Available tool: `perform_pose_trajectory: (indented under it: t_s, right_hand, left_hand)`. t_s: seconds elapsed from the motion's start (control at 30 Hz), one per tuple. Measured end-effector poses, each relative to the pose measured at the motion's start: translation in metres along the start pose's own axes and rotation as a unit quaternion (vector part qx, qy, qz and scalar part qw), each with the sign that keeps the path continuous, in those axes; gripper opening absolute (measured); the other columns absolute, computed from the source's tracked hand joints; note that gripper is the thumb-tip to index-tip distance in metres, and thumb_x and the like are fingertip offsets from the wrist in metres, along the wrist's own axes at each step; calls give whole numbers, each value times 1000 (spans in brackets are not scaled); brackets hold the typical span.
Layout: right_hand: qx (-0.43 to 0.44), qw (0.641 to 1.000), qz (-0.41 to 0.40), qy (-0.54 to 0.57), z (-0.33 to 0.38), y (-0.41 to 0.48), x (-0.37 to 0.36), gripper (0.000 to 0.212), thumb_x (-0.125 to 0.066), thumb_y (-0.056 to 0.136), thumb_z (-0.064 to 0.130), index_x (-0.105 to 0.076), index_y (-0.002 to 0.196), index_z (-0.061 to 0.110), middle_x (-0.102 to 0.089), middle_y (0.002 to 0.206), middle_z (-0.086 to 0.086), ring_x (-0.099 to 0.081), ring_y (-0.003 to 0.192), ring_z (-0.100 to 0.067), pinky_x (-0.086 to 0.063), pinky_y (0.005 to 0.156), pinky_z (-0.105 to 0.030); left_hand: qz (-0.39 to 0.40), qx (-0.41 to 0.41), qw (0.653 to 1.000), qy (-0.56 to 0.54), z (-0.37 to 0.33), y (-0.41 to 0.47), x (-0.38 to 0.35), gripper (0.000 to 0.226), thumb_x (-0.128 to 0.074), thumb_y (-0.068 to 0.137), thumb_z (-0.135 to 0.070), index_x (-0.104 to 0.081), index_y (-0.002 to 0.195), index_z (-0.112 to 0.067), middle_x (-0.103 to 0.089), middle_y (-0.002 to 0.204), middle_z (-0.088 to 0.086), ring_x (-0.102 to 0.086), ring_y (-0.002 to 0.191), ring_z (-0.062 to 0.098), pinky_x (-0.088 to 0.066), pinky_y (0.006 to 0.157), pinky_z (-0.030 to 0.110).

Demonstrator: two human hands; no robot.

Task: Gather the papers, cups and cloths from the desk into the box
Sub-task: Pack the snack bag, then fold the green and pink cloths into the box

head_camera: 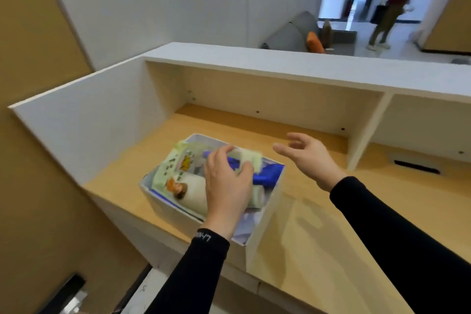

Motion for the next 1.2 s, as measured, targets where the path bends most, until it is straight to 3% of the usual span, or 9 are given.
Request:
perform_pose_trajectory:
  t_s: [0.13, 0.43, 0.53, 0.73, 0.9, 1.0, 1.03, 1.13, 1.2]
  right_hand:
    - [-16, 997, -78, -4, -22, -16, 72, 55, -67, 84, 32, -50, 134, 17, -57, 126, -7, -54, 102, -15, -39, 81, -25]
    - [-106, 964, -242, 33, -133, -92, 286, 45, -62, 87, 22, -51, 130, 15, -57, 113, -4, -53, 98, -16, -38, 80, -26]
    - [-132, 947, -292, 39, -179, -123, 363, 43, -63, 85, 18, -54, 127, 13, -60, 113, -7, -56, 96, -17, -39, 72, -24]
    - [-193, 912, -358, 52, -266, -177, 490, 43, -63, 84, 10, -54, 126, 6, -62, 116, -15, -57, 93, -20, -41, 75, -25]
    - [-252, 904, -342, 57, -322, -198, 535, 49, -59, 86, 8, -48, 134, 6, -53, 136, -14, -52, 120, -25, -40, 97, -31]
    - [-284, 900, -327, 47, -351, -204, 545, 47, -58, 87, 8, -50, 133, 10, -52, 138, -10, -50, 123, -23, -36, 94, -28]
    - [-295, 899, -323, 36, -360, -204, 547, 48, -59, 86, 8, -51, 133, 11, -52, 139, -10, -50, 123, -24, -37, 93, -27]
    - [-321, 896, -307, -9, -382, -203, 546, 53, -64, 84, 12, -48, 135, 12, -50, 140, -13, -53, 121, -27, -42, 97, -32]
    - [-320, 897, -303, -32, -391, -198, 546, 56, -65, 83, 14, -47, 136, 12, -51, 139, -14, -55, 119, -28, -44, 96, -33]
  left_hand:
    - [79, -51, 996, -10, -32, -12, -68, 37, -59, 86, -19, -54, 122, -17, -55, 122, 0, -49, 115, 16, -40, 96, 31]
    - [288, -92, 952, -44, -123, -103, -258, 27, -55, 89, -22, -57, 115, -21, -59, 112, -6, -55, 95, 6, -40, 68, 14]
    - [346, -84, 934, -38, -149, -151, -326, 26, -55, 90, -24, -57, 116, -21, -58, 109, -7, -55, 96, 7, -42, 73, 20]
    - [432, -29, 901, -16, -175, -233, -450, 27, -57, 88, -22, -58, 115, -19, -60, 112, -3, -56, 99, 13, -42, 80, 26]
    - [475, 5, 879, 33, -170, -272, -514, 36, -60, 86, -23, -58, 121, -17, -60, 124, 5, -55, 102, 15, -44, 84, 29]
    - [495, 15, 867, 59, -164, -285, -542, 43, -62, 84, -21, -57, 126, -18, -58, 120, 5, -54, 80, 7, -44, 74, 27]
    - [499, 25, 864, 65, -161, -287, -549, 46, -63, 83, -21, -55, 129, -19, -57, 123, 6, -56, 80, 8, -45, 75, 28]
    - [504, 69, 858, 63, -153, -290, -570, 53, -66, 80, -21, -52, 131, -24, -52, 135, 11, -56, 114, 26, -48, 93, 37]
    - [507, 82, 855, 64, -149, -290, -584, 54, -68, 78, -22, -54, 130, -24, -52, 136, 9, -55, 117, 27, -48, 97, 39]
Point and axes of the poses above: each hand's wrist, its own y-axis towards the middle knuckle, its own x-axis out of the back of the hand, z = x × y, the point moved 5 cm from there along y, towards the middle knuckle
